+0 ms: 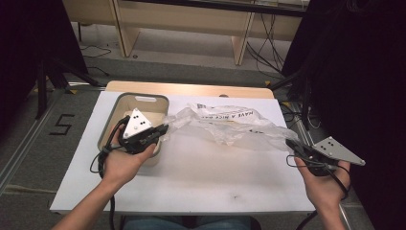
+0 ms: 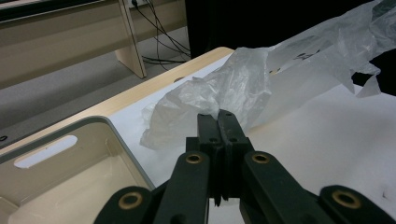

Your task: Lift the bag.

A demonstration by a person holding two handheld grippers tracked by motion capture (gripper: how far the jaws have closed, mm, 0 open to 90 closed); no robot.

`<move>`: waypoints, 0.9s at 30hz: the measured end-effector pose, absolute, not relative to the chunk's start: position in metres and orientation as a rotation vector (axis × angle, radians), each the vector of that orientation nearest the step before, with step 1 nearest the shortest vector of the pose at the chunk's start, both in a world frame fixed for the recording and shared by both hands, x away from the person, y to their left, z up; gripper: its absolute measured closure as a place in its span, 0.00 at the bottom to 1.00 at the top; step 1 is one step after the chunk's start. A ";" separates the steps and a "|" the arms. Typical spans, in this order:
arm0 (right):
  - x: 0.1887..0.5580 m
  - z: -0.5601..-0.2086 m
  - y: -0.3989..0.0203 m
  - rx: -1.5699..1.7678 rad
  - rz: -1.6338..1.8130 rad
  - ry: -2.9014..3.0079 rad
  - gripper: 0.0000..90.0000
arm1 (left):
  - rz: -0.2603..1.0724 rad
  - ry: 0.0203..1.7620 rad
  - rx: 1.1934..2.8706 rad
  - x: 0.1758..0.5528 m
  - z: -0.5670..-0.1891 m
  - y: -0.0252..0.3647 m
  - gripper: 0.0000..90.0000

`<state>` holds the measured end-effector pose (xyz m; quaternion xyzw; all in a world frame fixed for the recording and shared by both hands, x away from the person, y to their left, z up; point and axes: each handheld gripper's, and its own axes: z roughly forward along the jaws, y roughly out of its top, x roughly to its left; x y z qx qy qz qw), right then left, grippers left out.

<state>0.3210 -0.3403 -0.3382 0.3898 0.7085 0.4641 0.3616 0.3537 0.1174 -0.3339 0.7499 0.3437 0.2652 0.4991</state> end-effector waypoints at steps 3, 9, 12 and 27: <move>0.322 -0.335 -0.339 0.994 1.201 1.817 1.00 | 0.649 0.831 1.804 0.355 -0.331 0.119 0.99; 0.324 -0.325 -0.340 0.977 1.218 1.787 1.00 | 0.656 0.830 1.778 0.357 -0.324 0.121 0.99; 0.324 -0.320 -0.340 0.967 1.229 1.770 1.00 | 0.659 0.834 1.760 0.358 -0.320 0.120 0.99; 0.332 -0.303 -0.333 0.931 1.266 1.735 1.00 | 0.684 0.860 1.711 0.368 -0.310 0.125 0.99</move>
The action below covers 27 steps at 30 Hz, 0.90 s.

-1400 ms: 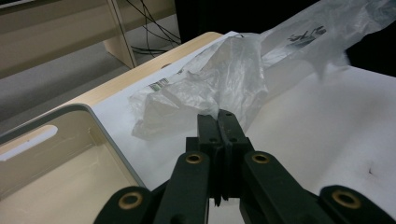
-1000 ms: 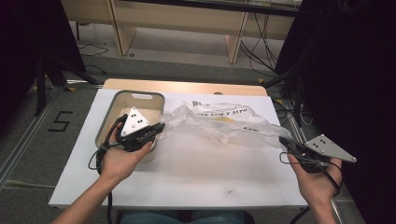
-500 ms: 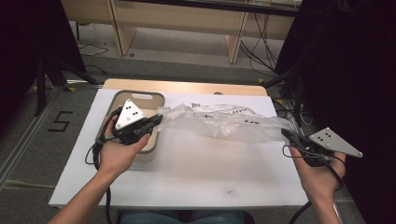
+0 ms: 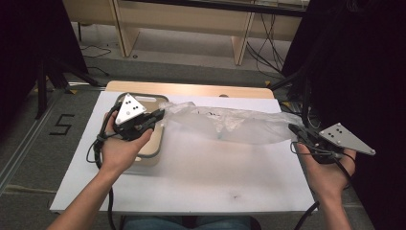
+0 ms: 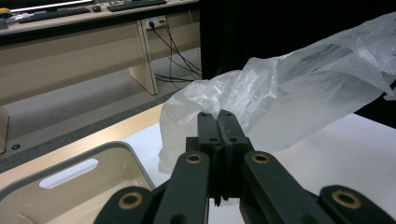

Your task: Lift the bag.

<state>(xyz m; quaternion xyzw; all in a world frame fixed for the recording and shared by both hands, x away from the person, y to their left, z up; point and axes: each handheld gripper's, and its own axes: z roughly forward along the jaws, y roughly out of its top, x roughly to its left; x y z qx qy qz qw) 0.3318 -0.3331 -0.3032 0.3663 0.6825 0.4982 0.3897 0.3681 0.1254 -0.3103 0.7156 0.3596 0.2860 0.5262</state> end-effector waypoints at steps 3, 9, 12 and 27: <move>0.333 -0.302 -0.331 0.926 1.273 1.734 1.00 | 0.691 0.868 1.702 0.370 -0.309 0.127 0.99; 0.337 -0.297 -0.327 0.914 1.286 1.728 1.00 | 0.699 0.882 1.686 0.373 -0.308 0.131 0.99; 0.339 -0.295 -0.326 0.906 1.293 1.721 1.00 | 0.704 0.883 1.679 0.373 -0.306 0.132 0.99; 0.337 -0.286 -0.329 0.902 1.312 1.682 1.00 | 0.719 0.849 1.652 0.365 -0.294 0.131 0.99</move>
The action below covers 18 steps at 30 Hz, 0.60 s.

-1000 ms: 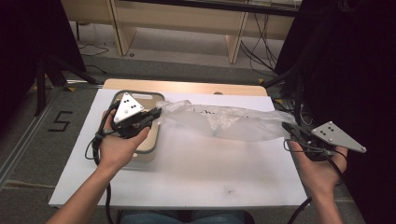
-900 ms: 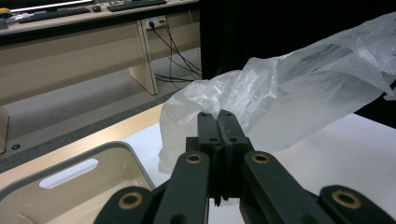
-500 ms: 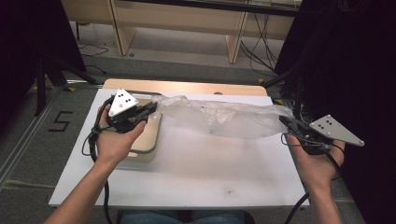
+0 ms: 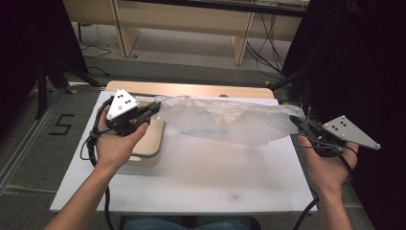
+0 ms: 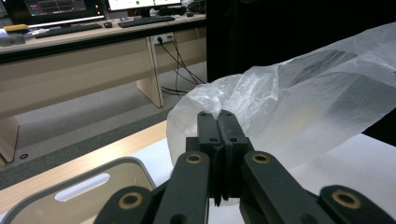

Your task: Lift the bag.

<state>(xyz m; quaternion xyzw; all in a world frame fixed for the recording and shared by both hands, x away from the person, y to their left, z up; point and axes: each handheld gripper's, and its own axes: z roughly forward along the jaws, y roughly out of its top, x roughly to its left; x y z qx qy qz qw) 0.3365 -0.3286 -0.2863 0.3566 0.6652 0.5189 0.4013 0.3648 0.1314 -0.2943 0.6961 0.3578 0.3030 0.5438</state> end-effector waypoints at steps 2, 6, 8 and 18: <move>0.337 -0.287 -0.329 0.902 1.312 1.679 1.00 | 0.719 0.845 1.651 0.364 -0.293 0.131 0.99; 0.337 -0.287 -0.331 0.908 1.313 1.675 1.00 | 0.718 0.838 1.639 0.362 -0.290 0.131 0.99; 0.336 -0.286 -0.331 0.905 1.313 1.674 1.00 | 0.718 0.834 1.637 0.361 -0.289 0.131 0.99; 0.336 -0.285 -0.336 0.917 1.320 1.651 1.00 | 0.717 0.810 1.629 0.360 -0.283 0.127 0.99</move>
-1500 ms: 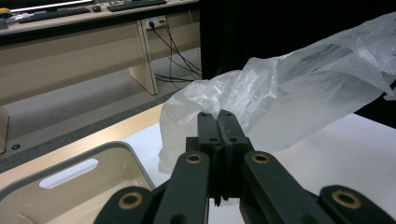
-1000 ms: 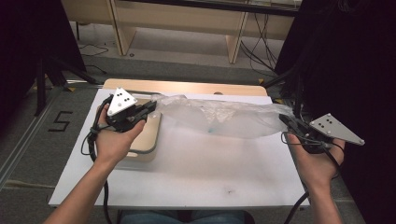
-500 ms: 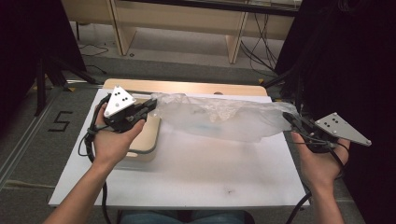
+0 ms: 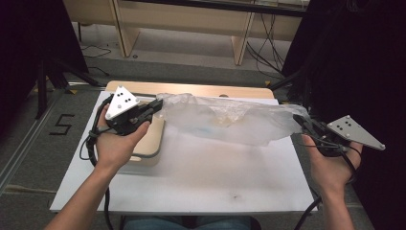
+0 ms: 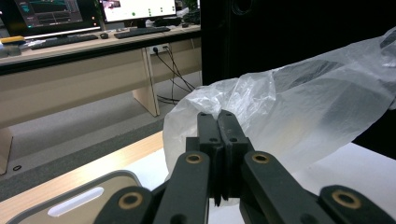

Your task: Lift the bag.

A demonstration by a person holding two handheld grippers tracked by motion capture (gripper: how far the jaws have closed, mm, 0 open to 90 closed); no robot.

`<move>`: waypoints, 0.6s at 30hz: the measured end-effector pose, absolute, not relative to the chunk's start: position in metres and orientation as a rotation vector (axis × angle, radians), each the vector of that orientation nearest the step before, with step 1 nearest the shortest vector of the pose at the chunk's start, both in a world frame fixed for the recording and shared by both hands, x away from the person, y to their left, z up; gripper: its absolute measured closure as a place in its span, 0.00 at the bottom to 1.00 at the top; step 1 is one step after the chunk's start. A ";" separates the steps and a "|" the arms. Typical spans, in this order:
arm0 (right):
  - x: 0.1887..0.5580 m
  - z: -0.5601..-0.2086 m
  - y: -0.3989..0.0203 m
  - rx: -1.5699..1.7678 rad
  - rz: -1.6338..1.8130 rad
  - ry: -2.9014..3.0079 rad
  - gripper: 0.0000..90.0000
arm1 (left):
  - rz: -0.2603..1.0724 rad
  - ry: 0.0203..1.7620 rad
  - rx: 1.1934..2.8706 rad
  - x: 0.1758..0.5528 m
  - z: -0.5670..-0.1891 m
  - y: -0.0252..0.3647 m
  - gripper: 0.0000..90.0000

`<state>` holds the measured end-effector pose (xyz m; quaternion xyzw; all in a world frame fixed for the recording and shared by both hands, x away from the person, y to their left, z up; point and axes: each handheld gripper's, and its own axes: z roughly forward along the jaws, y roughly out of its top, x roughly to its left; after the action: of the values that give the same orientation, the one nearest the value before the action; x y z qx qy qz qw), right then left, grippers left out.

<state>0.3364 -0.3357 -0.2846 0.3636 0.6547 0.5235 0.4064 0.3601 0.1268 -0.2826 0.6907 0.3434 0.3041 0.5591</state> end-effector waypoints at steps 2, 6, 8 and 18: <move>0.336 -0.284 -0.337 0.922 1.321 1.649 1.00 | 0.716 0.807 1.617 0.359 -0.281 0.126 0.99; 0.335 -0.283 -0.338 0.921 1.321 1.639 1.00 | 0.721 0.793 1.604 0.356 -0.279 0.125 0.99; 0.334 -0.283 -0.339 0.921 1.322 1.635 1.00 | 0.723 0.786 1.601 0.355 -0.278 0.124 0.99; 0.334 -0.282 -0.343 0.931 1.322 1.612 1.00 | 0.736 0.714 1.572 0.347 -0.265 0.117 0.99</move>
<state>0.3342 -0.3432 -0.2816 0.3708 0.6419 0.5265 0.4163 0.3473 0.1169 -0.2645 0.6755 0.3068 0.3164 0.5911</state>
